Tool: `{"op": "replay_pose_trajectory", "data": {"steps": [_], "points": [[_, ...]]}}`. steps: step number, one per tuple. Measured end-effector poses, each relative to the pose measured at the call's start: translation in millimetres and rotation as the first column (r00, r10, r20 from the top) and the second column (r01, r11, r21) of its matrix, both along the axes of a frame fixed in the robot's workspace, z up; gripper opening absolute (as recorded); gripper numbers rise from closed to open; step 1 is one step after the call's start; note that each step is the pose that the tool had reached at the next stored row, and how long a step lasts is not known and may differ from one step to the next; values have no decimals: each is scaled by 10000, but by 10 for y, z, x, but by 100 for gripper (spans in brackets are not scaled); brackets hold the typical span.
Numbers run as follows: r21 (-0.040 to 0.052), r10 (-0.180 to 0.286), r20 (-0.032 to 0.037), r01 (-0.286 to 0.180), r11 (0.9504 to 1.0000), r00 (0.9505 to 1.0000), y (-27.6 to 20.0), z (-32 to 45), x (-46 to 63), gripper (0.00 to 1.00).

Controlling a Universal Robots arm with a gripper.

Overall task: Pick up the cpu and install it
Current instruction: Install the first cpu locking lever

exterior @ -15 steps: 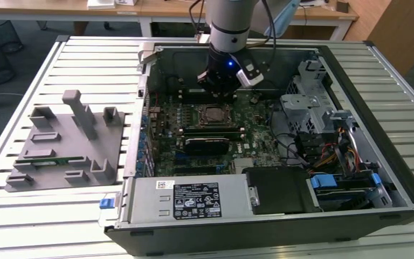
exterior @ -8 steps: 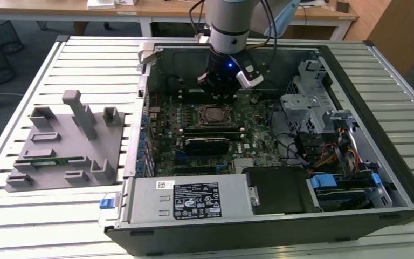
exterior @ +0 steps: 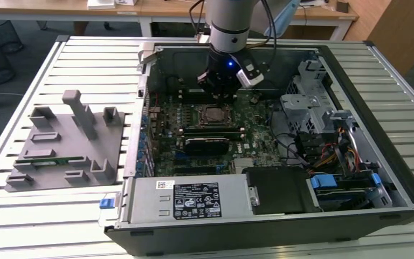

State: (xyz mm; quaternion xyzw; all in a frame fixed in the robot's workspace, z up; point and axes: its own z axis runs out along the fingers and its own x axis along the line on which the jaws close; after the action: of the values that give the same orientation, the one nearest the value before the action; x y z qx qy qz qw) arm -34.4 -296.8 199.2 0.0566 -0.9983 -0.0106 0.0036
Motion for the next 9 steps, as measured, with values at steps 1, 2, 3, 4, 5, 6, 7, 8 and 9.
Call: {"op": "replay_pose_trajectory", "data": {"steps": [1,2,3,4,5,6,7,8,9], "points": [[0,0,0,0,10000,10000,0,0,0,11],[-3,0,0,0,10000,10000,0,0,0,11],[-4,1,0,-1,10000,10000,0,0,0,11],[-6,0,0,0,10000,10000,0,0,0,11],[-7,1,-1,-1,10000,10000,0,1,0,11],[-6,1,0,-1,10000,10000,0,1,0,11],[-6,1,0,-1,10000,10000,0,1,0,11],[-8,0,0,0,10000,10000,0,1,0,11],[-12,-1,-2,1,10000,10000,0,4,0,11]]}}
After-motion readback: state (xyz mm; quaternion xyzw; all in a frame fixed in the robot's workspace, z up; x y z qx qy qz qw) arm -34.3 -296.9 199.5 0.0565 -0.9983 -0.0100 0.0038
